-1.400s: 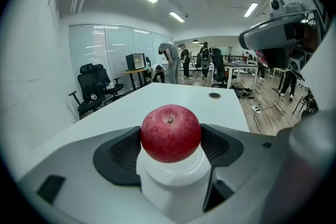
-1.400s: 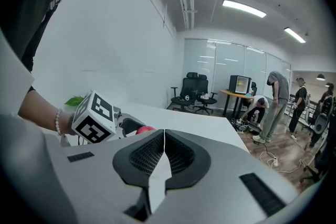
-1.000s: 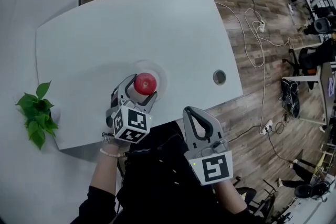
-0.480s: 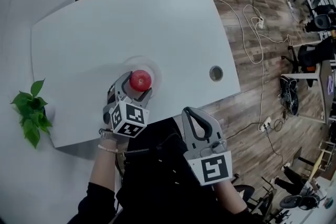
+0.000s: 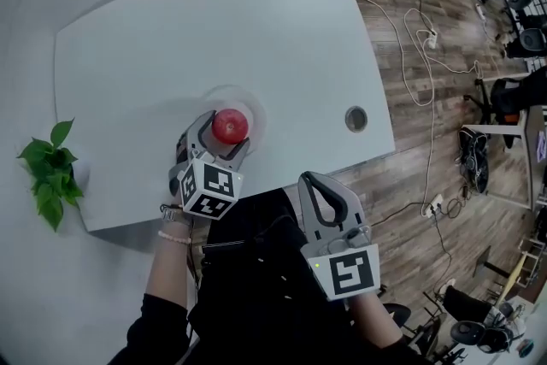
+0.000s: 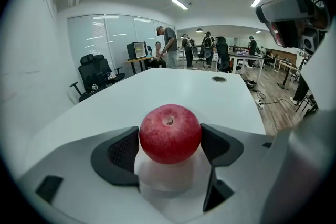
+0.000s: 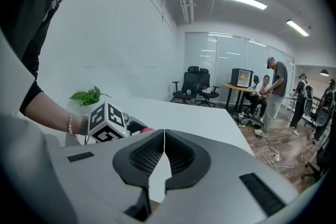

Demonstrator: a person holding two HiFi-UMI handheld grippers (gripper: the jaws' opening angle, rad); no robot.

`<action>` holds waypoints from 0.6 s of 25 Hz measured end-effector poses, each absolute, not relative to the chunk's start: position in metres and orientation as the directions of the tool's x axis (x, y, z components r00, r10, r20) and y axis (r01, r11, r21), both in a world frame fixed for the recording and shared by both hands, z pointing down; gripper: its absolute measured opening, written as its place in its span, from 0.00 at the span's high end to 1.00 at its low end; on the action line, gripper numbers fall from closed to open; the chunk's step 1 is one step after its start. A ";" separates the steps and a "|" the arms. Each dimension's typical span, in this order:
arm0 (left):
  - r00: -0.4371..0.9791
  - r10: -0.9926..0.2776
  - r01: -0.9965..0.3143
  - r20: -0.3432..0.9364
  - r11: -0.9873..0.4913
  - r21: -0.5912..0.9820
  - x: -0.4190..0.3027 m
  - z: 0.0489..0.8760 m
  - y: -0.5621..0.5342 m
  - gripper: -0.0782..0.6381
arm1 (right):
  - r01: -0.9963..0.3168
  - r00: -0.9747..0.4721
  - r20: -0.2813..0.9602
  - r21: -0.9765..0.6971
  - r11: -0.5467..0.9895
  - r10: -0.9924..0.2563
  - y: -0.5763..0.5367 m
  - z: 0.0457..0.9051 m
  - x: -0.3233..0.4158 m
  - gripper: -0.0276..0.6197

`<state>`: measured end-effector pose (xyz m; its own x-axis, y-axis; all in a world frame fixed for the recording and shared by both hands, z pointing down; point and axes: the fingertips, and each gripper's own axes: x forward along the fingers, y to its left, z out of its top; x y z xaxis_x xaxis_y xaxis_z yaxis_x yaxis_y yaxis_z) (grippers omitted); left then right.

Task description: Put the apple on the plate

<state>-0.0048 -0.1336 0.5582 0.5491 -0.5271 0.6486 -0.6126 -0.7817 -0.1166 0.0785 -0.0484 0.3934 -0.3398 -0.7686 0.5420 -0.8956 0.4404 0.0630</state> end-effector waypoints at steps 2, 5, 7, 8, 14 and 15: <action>0.547 -0.526 -0.610 0.651 -0.784 -0.120 -0.004 0.558 -0.135 0.38 | -0.894 -0.345 0.543 0.058 0.445 -0.765 -0.049 0.394 0.078 0.89; 0.543 -0.529 -0.611 0.652 -0.782 -0.125 -0.005 0.557 -0.135 0.38 | -0.891 -0.352 0.544 0.055 0.451 -0.762 -0.049 0.394 0.078 0.89; 0.545 -0.528 -0.619 0.651 -0.777 -0.112 -0.005 0.555 -0.134 0.38 | -0.890 -0.355 0.543 0.053 0.453 -0.761 -0.050 0.394 0.079 0.89; 0.548 -0.528 -0.623 0.649 -0.775 -0.104 -0.005 0.553 -0.135 0.38 | -0.890 -0.356 0.544 0.051 0.453 -0.760 -0.050 0.394 0.079 0.89; 0.584 -0.535 -0.642 0.610 -0.765 -0.057 -0.004 0.532 -0.135 0.38 | -0.875 -0.381 0.534 0.055 0.481 -0.755 -0.055 0.391 0.076 0.89; 0.589 -0.542 -0.653 0.599 -0.756 -0.043 -0.005 0.527 -0.135 0.38 | -0.873 -0.385 0.530 0.056 0.485 -0.756 -0.057 0.390 0.075 0.89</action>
<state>-0.0053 -0.1350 0.5272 0.5891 -0.5423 0.5990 -0.6529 -0.7562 -0.0425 0.0749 -0.0567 0.3902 -0.3853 -0.7555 0.5299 -0.8729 0.4846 0.0563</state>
